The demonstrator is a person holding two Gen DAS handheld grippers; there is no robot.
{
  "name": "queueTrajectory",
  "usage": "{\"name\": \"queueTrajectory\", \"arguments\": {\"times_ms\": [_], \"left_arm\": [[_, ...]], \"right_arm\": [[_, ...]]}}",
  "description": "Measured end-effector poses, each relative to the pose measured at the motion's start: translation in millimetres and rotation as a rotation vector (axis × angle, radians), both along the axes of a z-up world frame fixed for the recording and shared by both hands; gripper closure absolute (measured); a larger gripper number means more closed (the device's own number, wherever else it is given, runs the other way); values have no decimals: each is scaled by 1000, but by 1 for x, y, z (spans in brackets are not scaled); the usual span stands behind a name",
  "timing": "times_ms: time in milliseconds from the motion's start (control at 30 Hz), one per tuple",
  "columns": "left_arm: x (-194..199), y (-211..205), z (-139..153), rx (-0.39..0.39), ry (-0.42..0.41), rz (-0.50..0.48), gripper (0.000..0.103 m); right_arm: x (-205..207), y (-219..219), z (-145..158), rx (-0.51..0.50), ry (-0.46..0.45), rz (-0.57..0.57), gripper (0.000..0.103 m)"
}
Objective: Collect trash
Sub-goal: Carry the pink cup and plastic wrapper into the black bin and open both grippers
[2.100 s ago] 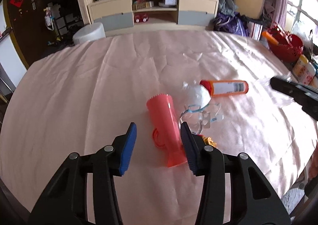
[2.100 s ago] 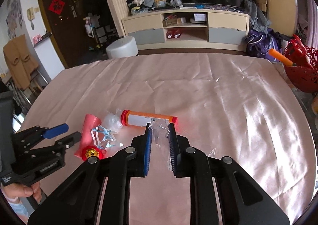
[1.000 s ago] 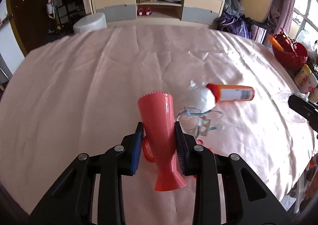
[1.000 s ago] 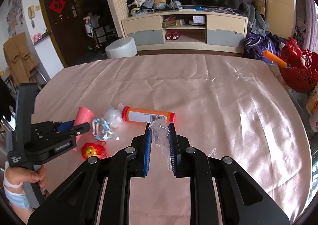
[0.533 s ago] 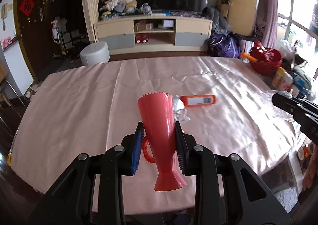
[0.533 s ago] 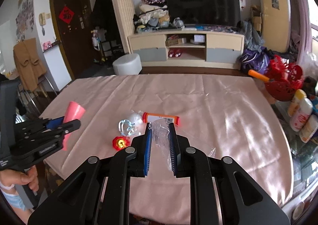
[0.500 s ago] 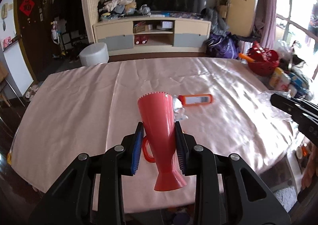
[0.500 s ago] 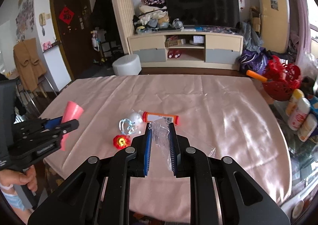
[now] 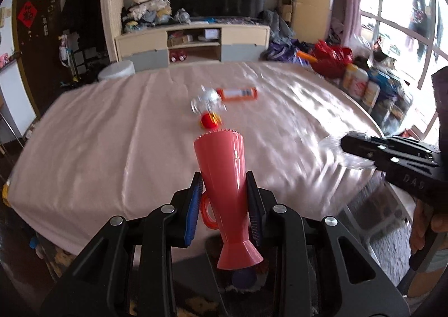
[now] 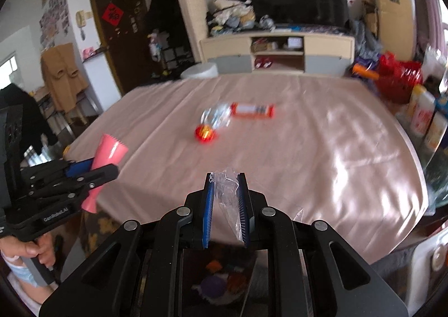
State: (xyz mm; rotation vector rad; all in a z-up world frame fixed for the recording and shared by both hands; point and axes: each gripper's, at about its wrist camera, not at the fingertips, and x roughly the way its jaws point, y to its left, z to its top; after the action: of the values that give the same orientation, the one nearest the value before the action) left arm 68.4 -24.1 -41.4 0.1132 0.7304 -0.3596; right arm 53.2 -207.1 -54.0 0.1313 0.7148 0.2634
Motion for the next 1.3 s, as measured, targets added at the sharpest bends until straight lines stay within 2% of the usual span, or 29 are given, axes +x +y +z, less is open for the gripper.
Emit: {"name": "queueTrajectory", "arguments": {"times_ms": [267,367,600,800,1033,1100,1133,1233,1300], "left_arm": [[-18,4,-70,-29,126,0,74],[-19,5,-99,-52,197,3,74],[-22,4,-160,-87,340,4,74],[-25,0,-189,-67,387,-15,74],[-16,-4,-201,-44,415,-11,74],[-14,-3,-202,-43,423,-6,71],[-13,-2,-203,-46,425,-4,69],[-12,1,-202,-47,422,6,62],[-12,3,-200,-42,415,14,59]], "right_arm": [[-19,18,-68,65,119,17,85],[-19,23,-93,75,171,16,85],[-19,35,-131,86,253,28,85],[-14,39,-159,91,323,30,83],[-7,42,-166,102,355,25,83],[-5,42,-167,98,361,16,82],[-3,42,-168,92,367,8,80],[0,40,-170,99,375,-1,52],[0,39,-170,105,375,-4,50]]}}
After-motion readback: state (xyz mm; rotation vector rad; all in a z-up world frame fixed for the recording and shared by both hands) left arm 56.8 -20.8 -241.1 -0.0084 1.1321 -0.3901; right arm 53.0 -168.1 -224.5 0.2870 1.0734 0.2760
